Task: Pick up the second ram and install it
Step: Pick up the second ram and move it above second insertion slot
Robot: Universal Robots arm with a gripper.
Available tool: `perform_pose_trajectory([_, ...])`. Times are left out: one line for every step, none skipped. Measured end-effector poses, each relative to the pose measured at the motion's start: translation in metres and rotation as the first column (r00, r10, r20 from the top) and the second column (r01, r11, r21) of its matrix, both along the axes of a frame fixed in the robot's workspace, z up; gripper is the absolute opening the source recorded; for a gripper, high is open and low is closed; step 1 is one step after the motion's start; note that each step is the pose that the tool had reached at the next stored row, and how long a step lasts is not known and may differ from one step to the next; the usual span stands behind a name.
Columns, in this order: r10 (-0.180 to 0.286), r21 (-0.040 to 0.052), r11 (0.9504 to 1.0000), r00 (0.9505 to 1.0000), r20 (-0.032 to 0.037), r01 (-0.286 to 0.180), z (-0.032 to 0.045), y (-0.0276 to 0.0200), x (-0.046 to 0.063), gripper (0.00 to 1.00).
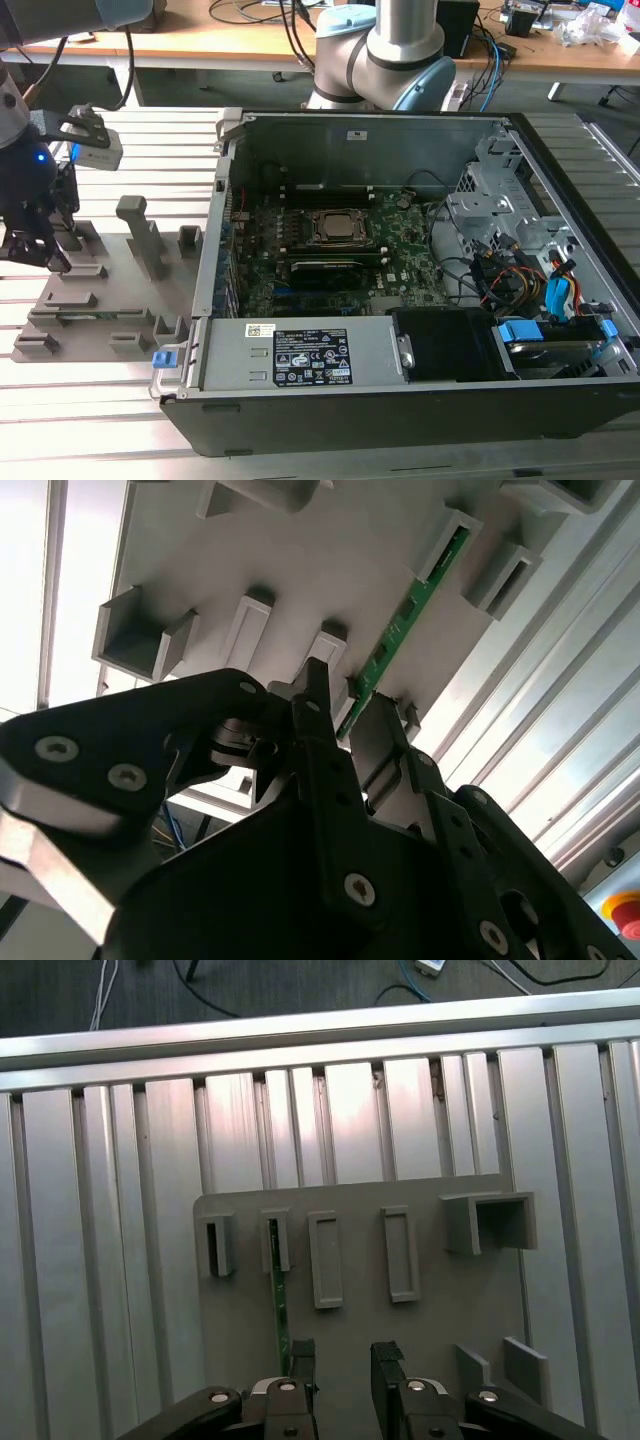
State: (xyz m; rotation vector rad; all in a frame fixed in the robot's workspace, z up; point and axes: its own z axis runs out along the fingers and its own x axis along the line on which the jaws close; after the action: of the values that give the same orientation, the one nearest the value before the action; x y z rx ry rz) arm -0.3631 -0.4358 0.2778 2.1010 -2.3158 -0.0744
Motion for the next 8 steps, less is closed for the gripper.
perform_pose_trajectory([0.000, 0.0000, 1.0000, 1.0000, 0.0000, 0.000, -0.0010, -0.0001, 0.0000, 0.36])
perform_pose_trajectory([0.001, 0.0000, 1.0000, 1.0000, 0.0000, -0.001, -0.0030, -0.0011, 0.0000, 0.36])
perform_pose_trajectory([0.001, 0.0000, 1.0000, 1.0000, 0.0000, -0.001, -0.0041, -0.0017, 0.0000, 0.36])
perform_pose_trajectory([0.002, 0.0000, 1.0000, 1.0000, 0.0000, -0.002, -0.0047, -0.0019, 0.0000, 0.36])
perform_pose_trajectory([0.003, 0.0000, 1.0000, 1.0000, 0.0000, -0.003, -0.0056, -0.0021, 0.0000, 0.36])
perform_pose_trajectory([0.004, 0.0000, 1.0000, 1.0000, 0.0001, -0.004, -0.0073, -0.0023, 0.0000, 0.36])
perform_pose_trajectory([0.005, 0.0000, 1.0000, 1.0000, -0.0001, -0.005, -0.0085, -0.0023, 0.0000, 0.36])
perform_pose_trajectory([0.005, 0.0001, 1.0000, 1.0000, 0.0000, -0.005, -0.0094, -0.0024, 0.0000, 0.36])
